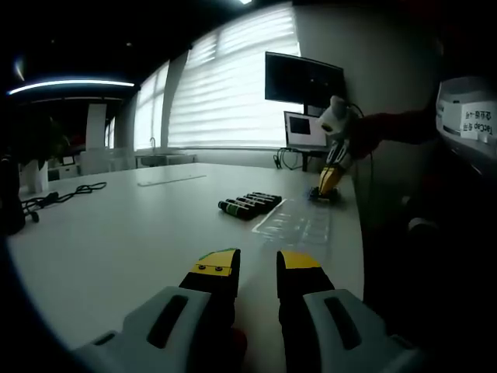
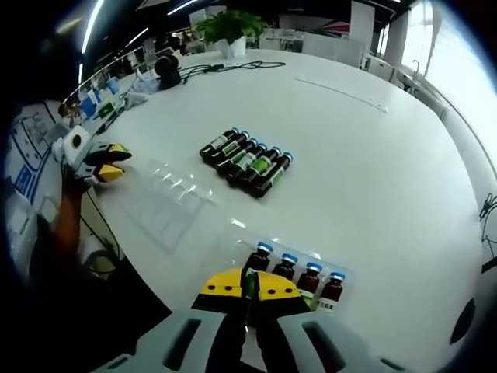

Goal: Grip medicine bottles put into box

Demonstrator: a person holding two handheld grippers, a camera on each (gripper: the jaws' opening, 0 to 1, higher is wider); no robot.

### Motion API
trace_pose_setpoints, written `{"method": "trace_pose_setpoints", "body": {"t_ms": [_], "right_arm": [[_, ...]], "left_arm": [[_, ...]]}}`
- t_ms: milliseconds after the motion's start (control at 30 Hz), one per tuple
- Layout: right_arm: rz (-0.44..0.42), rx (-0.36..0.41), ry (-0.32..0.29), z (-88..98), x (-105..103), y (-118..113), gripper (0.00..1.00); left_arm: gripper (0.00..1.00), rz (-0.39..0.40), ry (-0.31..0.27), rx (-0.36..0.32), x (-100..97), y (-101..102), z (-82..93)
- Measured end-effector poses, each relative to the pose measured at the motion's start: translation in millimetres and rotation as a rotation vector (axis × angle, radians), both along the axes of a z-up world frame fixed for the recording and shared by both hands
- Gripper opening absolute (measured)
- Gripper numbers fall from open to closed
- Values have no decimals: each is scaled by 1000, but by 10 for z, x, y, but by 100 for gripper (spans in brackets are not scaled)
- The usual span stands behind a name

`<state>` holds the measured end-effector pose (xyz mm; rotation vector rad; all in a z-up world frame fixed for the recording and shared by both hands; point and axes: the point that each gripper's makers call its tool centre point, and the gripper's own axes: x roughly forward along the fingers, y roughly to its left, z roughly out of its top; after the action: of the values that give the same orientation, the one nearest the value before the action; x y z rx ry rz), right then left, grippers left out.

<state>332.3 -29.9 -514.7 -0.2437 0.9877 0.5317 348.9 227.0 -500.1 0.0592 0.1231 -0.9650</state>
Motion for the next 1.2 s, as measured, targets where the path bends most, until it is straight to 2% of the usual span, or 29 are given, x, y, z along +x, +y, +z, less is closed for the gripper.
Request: {"method": "trace_pose_setpoints", "body": {"t_ms": [300,1200], "right_arm": [[-7,16,-14,64,58,-61,1],[30,37,-75,232,192,15,1]], "left_arm": [[13,0,0,0,0,-3,1],[13,1,-1,-1,-1,-1,-1]]}}
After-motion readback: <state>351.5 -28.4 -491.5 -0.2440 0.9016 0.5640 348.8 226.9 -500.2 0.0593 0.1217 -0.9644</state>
